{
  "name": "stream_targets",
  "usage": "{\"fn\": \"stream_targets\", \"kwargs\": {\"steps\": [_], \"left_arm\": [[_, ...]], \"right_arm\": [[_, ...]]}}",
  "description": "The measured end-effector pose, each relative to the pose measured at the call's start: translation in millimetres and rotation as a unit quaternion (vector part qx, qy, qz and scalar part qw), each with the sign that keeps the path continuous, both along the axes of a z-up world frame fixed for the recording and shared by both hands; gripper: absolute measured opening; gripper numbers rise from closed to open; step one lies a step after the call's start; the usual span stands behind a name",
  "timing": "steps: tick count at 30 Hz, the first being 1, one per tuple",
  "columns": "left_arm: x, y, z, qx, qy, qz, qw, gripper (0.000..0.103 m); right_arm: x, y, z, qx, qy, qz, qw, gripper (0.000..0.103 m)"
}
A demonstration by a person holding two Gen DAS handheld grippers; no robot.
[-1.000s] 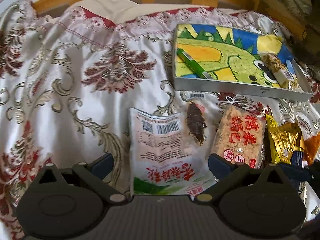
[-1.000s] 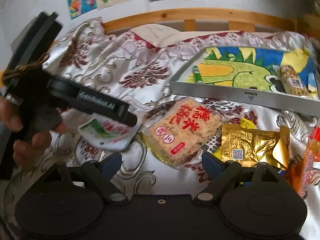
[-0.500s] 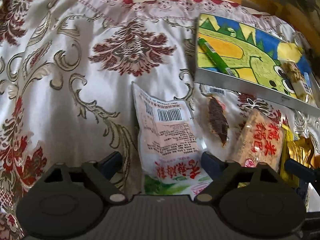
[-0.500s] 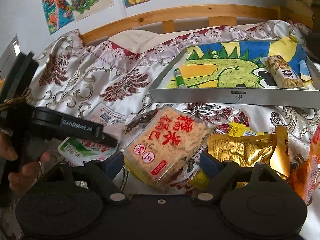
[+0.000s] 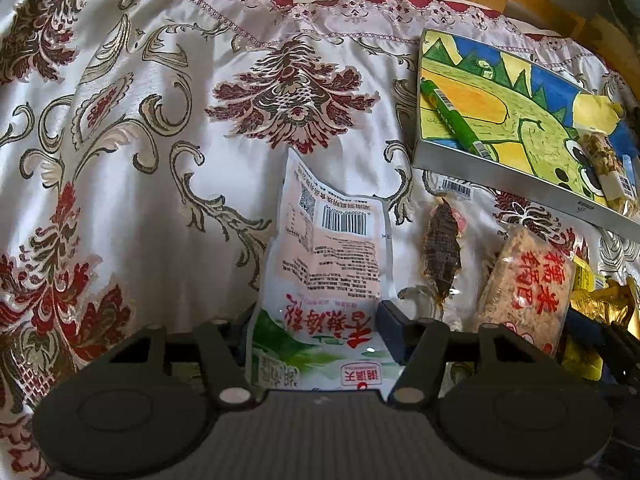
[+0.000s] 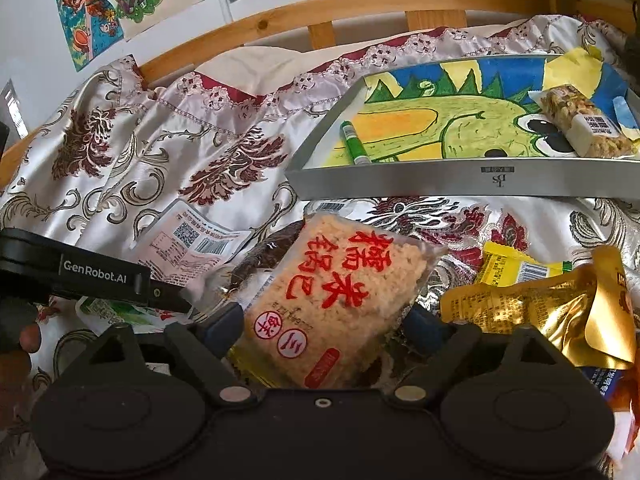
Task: Organize snacks
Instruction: 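Grasp the white-green snack bag with left tool while right tool grasps the rice cracker pack, then lift and carry both held snack packs over the tray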
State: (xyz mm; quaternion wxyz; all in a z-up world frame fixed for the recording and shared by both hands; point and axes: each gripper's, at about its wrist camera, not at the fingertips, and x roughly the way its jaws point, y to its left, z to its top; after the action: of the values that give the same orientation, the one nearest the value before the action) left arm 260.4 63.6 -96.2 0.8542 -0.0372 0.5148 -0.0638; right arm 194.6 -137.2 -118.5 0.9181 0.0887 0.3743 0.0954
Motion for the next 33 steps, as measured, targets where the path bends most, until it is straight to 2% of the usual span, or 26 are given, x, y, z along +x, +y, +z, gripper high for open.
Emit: {"fn": "stream_targets", "kwargs": {"steps": [2,3,6,8,11,15,17,19,27,30,33], "left_arm": [[-2.7,0.4,1.0,-0.001,-0.004,-0.002,1.0,0.056],[-4.5,0.3,1.7,0.0,-0.005,-0.002,1.0,0.053],[-11.3,0.6,5.2,0.002,-0.001,-0.001,1.0,0.051],[-17.5,1.5,7.2,-0.001,0.005,-0.002,1.0,0.051],[-27.7,1.5,11.1,0.001,0.01,-0.007,0.9999,0.043],[-43.4,-0.2,13.7,0.003,0.027,-0.006,0.9996,0.042],[-49.9,-1.9,14.4,0.009,0.028,-0.001,0.9996,0.042],[-51.2,-2.6,16.5,0.014,0.025,-0.002,0.9996,0.046],[-32.5,5.4,14.3,0.01,0.007,0.028,0.9995,0.08],[-20.8,-0.2,10.2,0.005,0.003,0.022,0.9997,0.084],[-10.3,-10.9,2.0,0.021,0.009,0.002,0.9997,0.09]], "right_arm": [[-0.9,-0.5,3.5,-0.007,0.0,-0.005,1.0,0.068],[-0.6,-3.0,4.7,0.001,0.004,-0.007,1.0,0.062],[-1.5,-13.7,7.7,0.033,0.017,-0.023,0.999,0.049],[-3.6,-19.7,9.1,0.051,0.028,-0.029,0.998,0.046],[-10.3,-23.8,10.9,0.064,0.042,-0.026,0.997,0.045],[-24.6,-19.8,14.9,0.055,0.059,-0.007,0.997,0.045],[-31.4,-18.3,17.9,0.05,0.065,0.0,0.997,0.038],[-33.5,-19.2,19.9,0.055,0.071,0.004,0.996,0.039],[-28.0,-19.2,13.5,0.054,0.081,0.002,0.995,0.056],[-26.6,-15.7,13.3,0.046,0.076,0.006,0.996,0.062],[-25.3,-14.1,12.0,0.046,0.072,0.01,0.996,0.069]]}}
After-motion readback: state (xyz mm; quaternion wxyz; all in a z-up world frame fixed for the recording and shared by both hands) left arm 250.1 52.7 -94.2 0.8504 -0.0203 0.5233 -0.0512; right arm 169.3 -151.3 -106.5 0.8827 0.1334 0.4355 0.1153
